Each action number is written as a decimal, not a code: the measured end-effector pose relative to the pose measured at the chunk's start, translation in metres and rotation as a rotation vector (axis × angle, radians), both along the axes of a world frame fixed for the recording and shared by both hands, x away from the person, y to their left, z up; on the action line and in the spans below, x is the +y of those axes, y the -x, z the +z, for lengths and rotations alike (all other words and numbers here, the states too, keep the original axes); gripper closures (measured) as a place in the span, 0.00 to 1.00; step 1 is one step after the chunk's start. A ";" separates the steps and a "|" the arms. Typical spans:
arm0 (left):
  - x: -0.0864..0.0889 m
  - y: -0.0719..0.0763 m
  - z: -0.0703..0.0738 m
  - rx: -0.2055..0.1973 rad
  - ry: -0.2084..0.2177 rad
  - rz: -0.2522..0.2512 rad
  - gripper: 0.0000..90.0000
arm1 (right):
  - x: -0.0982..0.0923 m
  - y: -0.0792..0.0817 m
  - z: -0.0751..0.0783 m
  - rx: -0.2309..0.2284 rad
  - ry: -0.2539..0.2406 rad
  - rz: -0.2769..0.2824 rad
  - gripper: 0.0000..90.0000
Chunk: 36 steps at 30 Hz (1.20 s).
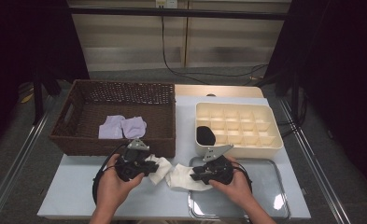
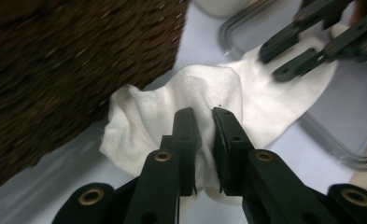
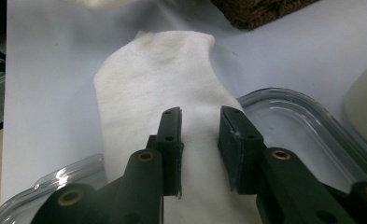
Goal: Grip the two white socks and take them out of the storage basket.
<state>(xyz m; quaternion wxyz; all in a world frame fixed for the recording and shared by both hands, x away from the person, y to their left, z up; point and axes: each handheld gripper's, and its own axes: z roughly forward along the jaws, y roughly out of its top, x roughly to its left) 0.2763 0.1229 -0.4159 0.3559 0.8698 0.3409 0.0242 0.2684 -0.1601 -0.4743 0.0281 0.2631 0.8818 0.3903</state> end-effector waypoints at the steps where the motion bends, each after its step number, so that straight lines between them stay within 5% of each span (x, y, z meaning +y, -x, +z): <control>1: -0.006 -0.001 -0.002 0.011 0.003 -0.013 0.89 | 0.000 0.000 0.000 -0.002 0.001 0.004 0.77; 5: -0.027 -0.003 -0.018 0.033 -0.003 -0.069 0.87 | 0.001 0.001 0.002 0.004 0.011 0.000 0.77; 8: -0.034 -0.005 -0.027 0.029 -0.017 -0.078 0.74 | 0.001 0.001 0.002 -0.002 0.014 -0.003 0.75; 15: -0.014 -0.006 -0.016 -0.015 -0.001 0.000 0.64 | -0.001 0.002 0.014 -0.030 -0.001 -0.020 0.73; 22: 0.004 -0.001 -0.012 0.002 -0.008 0.030 0.64 | 0.021 0.004 0.033 -0.072 0.002 0.040 0.73; 27: 0.013 0.005 -0.013 0.030 0.020 0.031 0.60 | 0.030 0.000 0.026 -0.066 0.021 0.061 0.73; 36: 0.013 0.010 -0.021 0.065 -0.011 -0.016 0.61 | 0.032 -0.007 0.019 -0.038 0.006 0.045 0.77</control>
